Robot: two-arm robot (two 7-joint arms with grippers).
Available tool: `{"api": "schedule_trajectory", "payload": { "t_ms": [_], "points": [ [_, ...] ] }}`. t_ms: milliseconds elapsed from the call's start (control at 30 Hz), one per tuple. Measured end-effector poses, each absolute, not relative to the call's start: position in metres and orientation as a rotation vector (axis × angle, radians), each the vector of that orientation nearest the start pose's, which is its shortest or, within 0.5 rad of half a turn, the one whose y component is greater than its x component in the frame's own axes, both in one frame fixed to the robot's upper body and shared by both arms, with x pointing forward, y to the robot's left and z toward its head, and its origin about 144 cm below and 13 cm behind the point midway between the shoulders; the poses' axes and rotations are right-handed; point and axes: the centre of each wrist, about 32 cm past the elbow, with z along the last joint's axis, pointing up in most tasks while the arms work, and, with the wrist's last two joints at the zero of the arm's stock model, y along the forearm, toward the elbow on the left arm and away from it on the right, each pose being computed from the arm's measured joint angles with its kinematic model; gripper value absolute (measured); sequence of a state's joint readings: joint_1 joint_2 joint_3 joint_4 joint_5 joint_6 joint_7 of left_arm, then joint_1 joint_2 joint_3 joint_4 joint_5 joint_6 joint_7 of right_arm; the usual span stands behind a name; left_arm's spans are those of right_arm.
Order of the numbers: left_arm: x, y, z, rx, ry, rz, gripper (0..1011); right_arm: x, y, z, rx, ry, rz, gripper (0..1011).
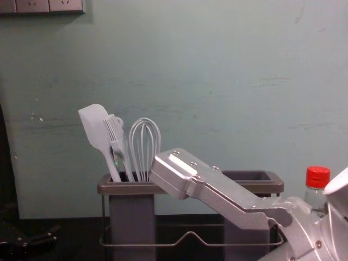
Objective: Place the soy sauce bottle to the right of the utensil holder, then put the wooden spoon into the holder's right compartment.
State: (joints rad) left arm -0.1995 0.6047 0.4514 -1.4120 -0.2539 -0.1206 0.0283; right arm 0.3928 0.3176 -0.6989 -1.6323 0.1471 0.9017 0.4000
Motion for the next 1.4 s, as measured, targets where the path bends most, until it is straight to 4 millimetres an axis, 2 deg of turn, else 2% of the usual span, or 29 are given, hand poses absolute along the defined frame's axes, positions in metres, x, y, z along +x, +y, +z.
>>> {"api": "schedule_trajectory", "payload": {
  "t_ms": [1100, 1267, 1333, 1400],
  "points": [
    [0.4886, 0.3097, 1.1398, 0.304, -0.285, 1.248, 1005, 0.4926, -0.1148, 1.2174, -0.777, 0.196, -0.636, 1004],
    [0.4886, 0.3097, 1.1398, 0.304, -0.285, 1.248, 1005, 0.4925, -0.1148, 1.2175, -0.777, 0.197, -0.635, 927],
    [0.4886, 0.3097, 1.1398, 0.304, -0.285, 1.248, 1005, 0.4924, -0.1147, 1.2176, -0.777, 0.197, -0.635, 840],
    [0.4886, 0.3097, 1.1398, 0.304, -0.285, 1.248, 1004, 0.4924, -0.1147, 1.2177, -0.777, 0.197, -0.636, 835]
  ]
}}
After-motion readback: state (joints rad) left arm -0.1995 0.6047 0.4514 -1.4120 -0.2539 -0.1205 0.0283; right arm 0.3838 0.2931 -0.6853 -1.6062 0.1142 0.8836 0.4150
